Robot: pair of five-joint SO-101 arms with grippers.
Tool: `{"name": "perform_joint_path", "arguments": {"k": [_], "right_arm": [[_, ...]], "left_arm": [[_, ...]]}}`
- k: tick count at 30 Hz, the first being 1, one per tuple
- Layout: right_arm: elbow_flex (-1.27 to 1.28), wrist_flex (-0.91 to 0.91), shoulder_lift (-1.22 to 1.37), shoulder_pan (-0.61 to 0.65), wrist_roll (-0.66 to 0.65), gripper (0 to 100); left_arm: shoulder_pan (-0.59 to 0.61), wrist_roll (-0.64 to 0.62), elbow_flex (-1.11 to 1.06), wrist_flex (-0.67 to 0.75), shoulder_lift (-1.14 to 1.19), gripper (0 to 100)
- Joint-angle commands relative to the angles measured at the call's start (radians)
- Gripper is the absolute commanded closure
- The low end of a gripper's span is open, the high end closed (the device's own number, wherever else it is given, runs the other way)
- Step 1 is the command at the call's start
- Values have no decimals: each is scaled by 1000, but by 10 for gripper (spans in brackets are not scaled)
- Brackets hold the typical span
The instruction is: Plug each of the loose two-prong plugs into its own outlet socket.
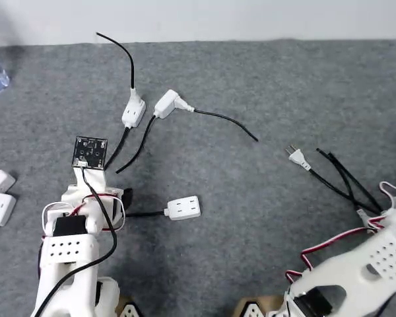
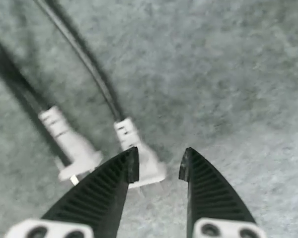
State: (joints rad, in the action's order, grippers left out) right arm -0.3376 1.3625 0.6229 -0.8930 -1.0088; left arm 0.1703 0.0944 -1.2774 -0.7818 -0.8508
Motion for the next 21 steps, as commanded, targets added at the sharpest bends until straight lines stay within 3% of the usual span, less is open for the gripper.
{"name": "perform_joint_path", "arguments": {"k": [1, 11, 16, 21], "right_arm": [[-18, 62, -74, 5, -12, 850], [-15, 12, 53, 35, -12, 853], [-15, -41, 108, 30, -14, 991], [-29, -10, 87, 21, -9, 990]], "left_arm": [[5, -8, 8, 21, -20, 742], [5, -8, 8, 21, -18, 742], [5, -8, 4, 21, -23, 742], [5, -8, 4, 21, -25, 742]]}}
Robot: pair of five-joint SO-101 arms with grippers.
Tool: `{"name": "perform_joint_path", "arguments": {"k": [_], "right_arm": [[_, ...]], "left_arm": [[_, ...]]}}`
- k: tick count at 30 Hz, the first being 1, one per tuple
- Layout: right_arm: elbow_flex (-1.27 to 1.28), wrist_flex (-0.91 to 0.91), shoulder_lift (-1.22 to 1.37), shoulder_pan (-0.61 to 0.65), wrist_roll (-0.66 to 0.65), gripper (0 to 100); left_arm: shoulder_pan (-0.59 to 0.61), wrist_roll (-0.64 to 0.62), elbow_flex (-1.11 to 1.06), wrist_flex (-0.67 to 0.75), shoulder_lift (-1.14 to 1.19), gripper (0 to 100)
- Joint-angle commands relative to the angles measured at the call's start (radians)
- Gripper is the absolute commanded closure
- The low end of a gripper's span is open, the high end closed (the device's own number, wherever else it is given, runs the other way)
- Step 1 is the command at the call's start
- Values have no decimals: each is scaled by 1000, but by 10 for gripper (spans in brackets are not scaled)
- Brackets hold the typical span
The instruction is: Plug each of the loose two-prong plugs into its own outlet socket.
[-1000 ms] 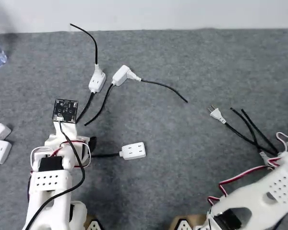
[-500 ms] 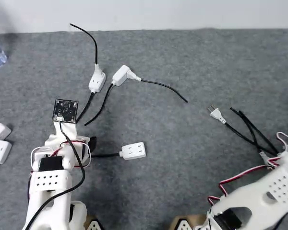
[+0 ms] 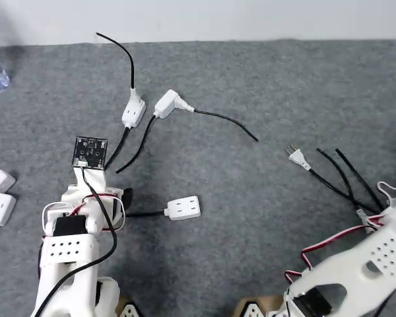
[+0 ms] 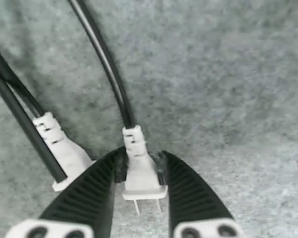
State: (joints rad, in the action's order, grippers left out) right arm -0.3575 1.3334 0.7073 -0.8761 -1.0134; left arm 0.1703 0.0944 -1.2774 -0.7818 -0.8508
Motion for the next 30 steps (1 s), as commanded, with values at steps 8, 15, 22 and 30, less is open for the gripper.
{"name": "perform_joint_path", "arguments": {"k": [8, 15, 22, 30], "right_arm": [[-80, 298, -298, 28, 98, 991], [-43, 464, -544, 110, 376, 991], [305, 461, -656, 318, 956, 991], [500, 386, -664, 690, 1349, 991]], "left_arm": [[3, -8, 2, 21, -23, 742], [3, -9, -8, 21, -25, 742], [3, -11, -12, 21, -25, 742], [3, -11, -12, 21, -25, 742]]}}
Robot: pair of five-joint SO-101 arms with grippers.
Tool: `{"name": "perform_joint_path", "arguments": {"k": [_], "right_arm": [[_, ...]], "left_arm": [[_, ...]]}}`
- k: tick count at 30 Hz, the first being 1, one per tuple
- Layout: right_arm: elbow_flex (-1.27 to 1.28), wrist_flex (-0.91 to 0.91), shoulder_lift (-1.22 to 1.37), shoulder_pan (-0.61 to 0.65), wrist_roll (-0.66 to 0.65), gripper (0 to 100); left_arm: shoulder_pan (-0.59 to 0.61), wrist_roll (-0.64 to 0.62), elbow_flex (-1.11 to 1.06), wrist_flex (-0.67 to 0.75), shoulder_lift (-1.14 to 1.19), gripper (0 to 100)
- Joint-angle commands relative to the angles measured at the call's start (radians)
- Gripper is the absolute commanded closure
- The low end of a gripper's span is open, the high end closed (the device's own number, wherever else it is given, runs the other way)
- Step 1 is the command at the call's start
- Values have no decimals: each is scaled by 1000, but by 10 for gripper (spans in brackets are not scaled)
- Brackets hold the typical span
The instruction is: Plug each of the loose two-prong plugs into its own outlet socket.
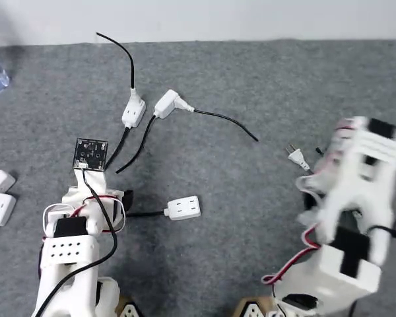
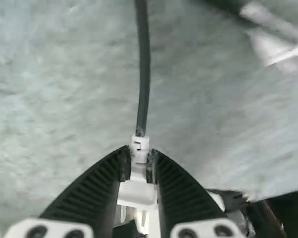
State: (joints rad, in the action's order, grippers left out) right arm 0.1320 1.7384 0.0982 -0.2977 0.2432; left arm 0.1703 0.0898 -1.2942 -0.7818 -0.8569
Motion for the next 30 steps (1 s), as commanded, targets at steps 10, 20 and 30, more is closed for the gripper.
{"name": "perform_joint_path", "arguments": {"k": [10, 20, 30], "right_arm": [[236, -486, -45, 177, 483, 991], [313, -644, -56, 208, 532, 989], [98, -352, -54, 363, -120, 860]], "left_arm": [[3, -5, 5, 23, -18, 742], [3, -5, 4, 43, -15, 742], [3, -5, 4, 43, -17, 742]]}}
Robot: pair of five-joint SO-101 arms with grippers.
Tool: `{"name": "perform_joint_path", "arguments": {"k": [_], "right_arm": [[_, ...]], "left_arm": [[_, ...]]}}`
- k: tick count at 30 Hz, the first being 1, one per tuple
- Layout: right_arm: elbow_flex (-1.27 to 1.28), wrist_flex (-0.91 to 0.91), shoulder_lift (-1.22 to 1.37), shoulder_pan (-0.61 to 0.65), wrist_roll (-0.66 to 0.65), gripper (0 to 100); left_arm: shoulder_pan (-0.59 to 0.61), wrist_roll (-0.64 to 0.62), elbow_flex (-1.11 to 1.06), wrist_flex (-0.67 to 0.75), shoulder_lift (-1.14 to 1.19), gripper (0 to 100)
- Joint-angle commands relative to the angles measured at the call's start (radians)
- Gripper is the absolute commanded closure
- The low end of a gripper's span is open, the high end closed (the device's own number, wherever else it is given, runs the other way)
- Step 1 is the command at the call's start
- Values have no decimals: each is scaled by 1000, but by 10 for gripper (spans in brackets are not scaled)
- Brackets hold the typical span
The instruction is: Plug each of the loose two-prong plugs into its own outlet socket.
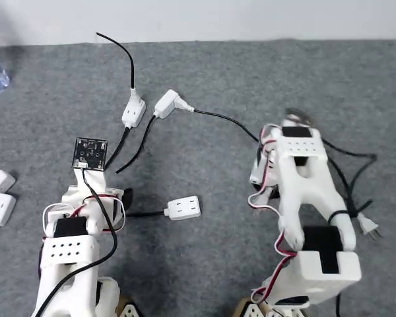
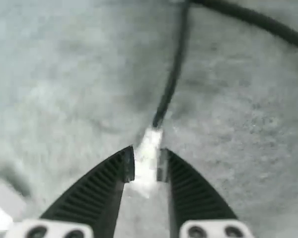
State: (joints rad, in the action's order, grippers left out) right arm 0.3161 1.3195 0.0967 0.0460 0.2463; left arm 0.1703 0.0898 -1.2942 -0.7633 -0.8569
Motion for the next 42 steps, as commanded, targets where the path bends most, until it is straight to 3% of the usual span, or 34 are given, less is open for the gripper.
{"name": "perform_joint_path", "arguments": {"k": [1, 8, 10, 14, 21, 29, 36, 42], "right_arm": [[-92, 81, -53, 16, -167, 847], [-98, 134, -54, 22, -523, 791], [-109, 136, -54, 12, -729, 815], [-169, 153, -54, -41, -1346, 862], [-239, 337, -45, -47, -1838, 868], [-110, 297, -44, -13, -2107, 868], [5, 125, -44, 88, -2116, 872], [38, 30, -42, 93, -2116, 872]], "left_arm": [[3, -5, 4, 25, -17, 742], [3, -5, 4, 21, -15, 742], [3, -5, 4, 21, -15, 742], [3, -5, 4, 23, -14, 742], [3, -3, 4, 23, -14, 742], [3, -3, 4, 23, -14, 742], [3, -2, 4, 20, -18, 742], [3, -2, 4, 18, -18, 742]]}}
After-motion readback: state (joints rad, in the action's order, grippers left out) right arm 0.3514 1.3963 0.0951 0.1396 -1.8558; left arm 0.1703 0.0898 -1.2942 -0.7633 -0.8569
